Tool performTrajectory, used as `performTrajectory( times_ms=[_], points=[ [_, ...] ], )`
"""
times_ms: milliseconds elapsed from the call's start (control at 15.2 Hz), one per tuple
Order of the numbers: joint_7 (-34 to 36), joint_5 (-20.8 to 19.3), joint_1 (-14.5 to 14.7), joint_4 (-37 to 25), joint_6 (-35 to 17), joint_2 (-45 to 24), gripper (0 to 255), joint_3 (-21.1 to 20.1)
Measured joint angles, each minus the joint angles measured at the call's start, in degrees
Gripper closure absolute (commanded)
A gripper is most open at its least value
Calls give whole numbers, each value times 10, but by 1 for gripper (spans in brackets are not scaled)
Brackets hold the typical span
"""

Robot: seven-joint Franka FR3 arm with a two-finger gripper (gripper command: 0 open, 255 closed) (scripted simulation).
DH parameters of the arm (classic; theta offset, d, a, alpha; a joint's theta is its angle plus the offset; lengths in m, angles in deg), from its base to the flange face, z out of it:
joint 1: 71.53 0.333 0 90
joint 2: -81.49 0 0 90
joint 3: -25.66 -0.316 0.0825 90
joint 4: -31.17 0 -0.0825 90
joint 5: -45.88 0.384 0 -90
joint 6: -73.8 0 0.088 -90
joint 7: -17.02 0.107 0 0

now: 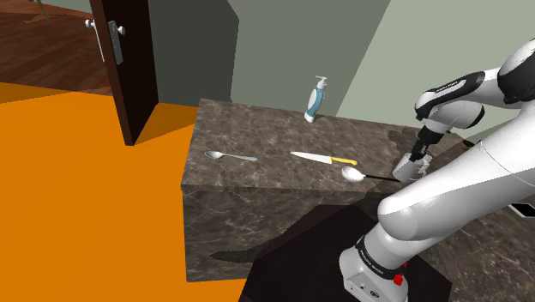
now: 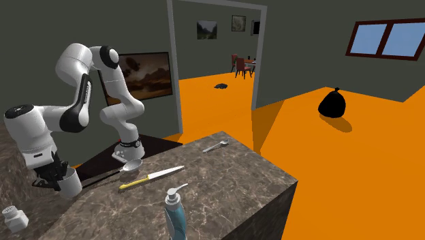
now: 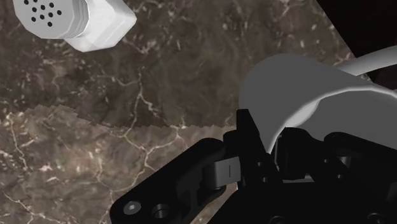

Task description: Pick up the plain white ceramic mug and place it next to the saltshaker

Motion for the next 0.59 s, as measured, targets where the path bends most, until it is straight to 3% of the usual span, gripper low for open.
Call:
performTrajectory(
  times_ms=[396,462,594],
  points=[
    [-2,3,1,6,-10,-5,255,2],
    [-2,3,1,6,-10,-5,0,2],
    [-2,3,1,6,-10,-5,0,2]
  ],
)
